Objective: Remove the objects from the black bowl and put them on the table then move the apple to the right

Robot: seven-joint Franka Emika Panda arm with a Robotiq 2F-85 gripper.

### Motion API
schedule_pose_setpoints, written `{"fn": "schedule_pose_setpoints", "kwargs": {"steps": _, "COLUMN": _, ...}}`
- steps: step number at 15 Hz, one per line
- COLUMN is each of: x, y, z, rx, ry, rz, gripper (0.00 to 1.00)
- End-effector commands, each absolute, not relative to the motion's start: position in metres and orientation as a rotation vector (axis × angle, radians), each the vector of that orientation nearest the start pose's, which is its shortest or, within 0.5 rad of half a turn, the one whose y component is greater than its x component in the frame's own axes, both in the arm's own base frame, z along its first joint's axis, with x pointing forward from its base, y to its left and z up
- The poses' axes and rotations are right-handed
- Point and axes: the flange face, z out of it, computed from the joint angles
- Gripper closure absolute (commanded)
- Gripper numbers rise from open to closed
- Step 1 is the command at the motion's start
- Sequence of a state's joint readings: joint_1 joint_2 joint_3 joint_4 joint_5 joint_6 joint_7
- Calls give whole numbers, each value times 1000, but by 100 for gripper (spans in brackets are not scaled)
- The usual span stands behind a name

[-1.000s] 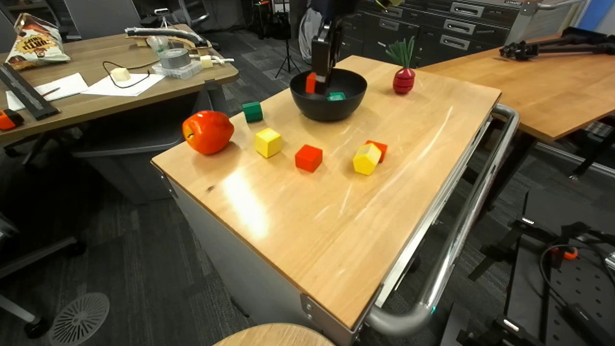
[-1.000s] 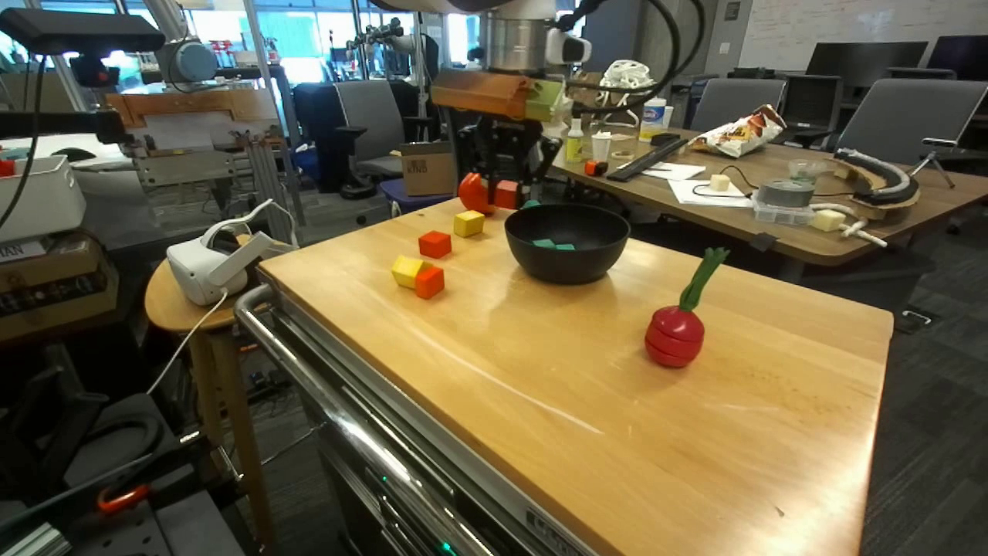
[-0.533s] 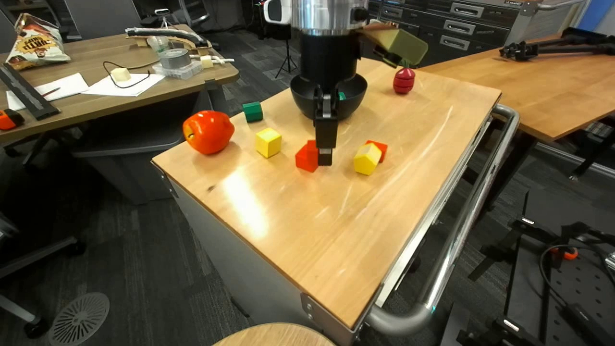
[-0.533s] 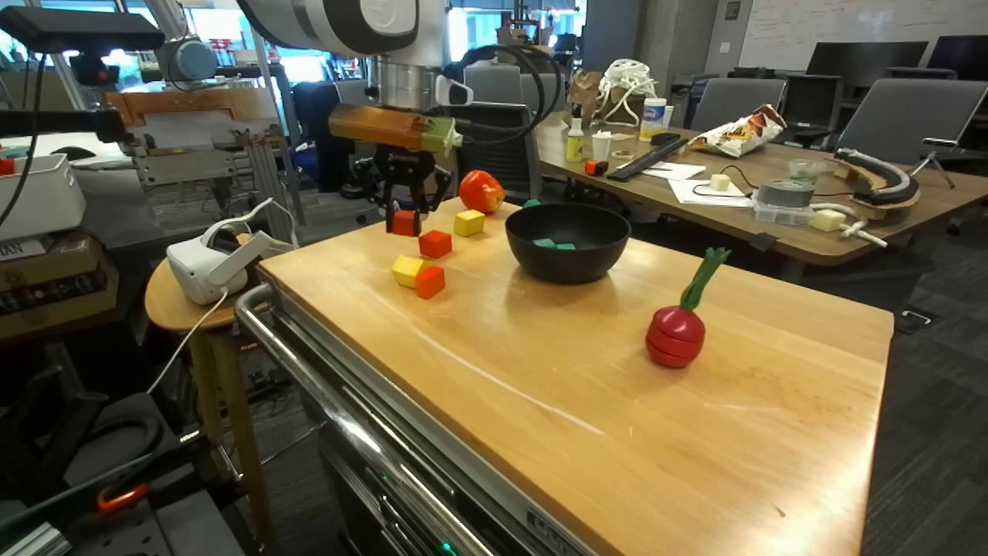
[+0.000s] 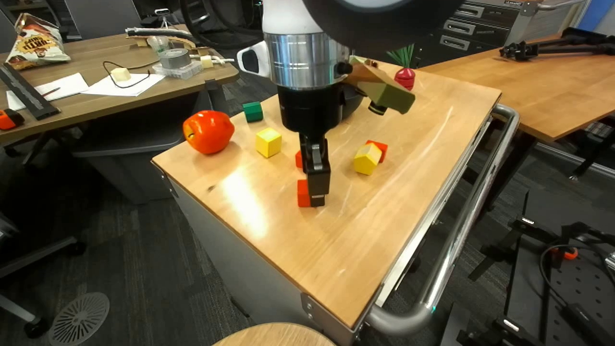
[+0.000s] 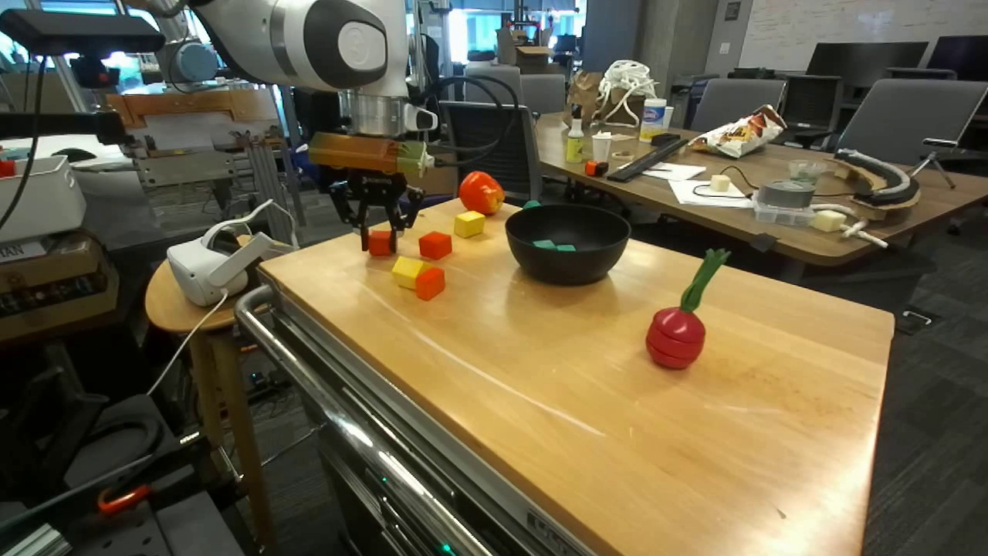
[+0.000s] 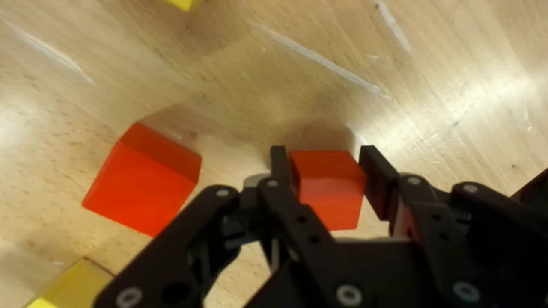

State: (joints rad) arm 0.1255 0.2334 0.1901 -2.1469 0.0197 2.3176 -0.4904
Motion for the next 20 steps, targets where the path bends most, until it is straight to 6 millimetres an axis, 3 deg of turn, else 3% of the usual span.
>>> {"fn": "schedule_pose_setpoints", "kwargs": {"steps": 1, "x": 535, "y": 167, "z": 303, "rx": -2875, "ry": -1164, "rz": -20, "gripper": 23}}
{"fn": "schedule_pose_setpoints", "kwargs": {"steps": 4, "x": 541, "y": 135, "z": 337, "rx": -2935, "ry": -1036, "rz": -202, "gripper": 1}}
{"fn": "schedule_pose_setpoints", "kwargs": {"steps": 7, "x": 549, "y": 80, "z": 384, "rx": -3000, "ry": -872, "rz": -364, "gripper": 0}}
{"fn": "schedule_pose_setpoints", "kwargs": {"steps": 10, "x": 566, "y": 13, "z": 413, "rx": -3106, "ry": -688, "rz": -409, "gripper": 0}}
{"fn": "schedule_pose_setpoints", "kwargs": {"steps": 12, "x": 580, "y": -21, "z": 414, "rx": -3186, "ry": -620, "rz": -435, "gripper": 0}}
{"fn": "schedule_pose_setpoints", "kwargs": {"steps": 13, "x": 570, "y": -5, "z": 409, "rx": -3129, "ry": -691, "rz": -400, "gripper": 0}}
{"fn": "schedule_pose_setpoints", "kwargs": {"steps": 15, "x": 573, "y": -27, "z": 410, "rx": -3169, "ry": -637, "rz": -398, "gripper": 0}}
{"fn": "schedule_pose_setpoints", "kwargs": {"steps": 20, "x": 601, "y": -30, "z": 378, "rx": -3159, "ry": -548, "rz": -354, "gripper": 0}}
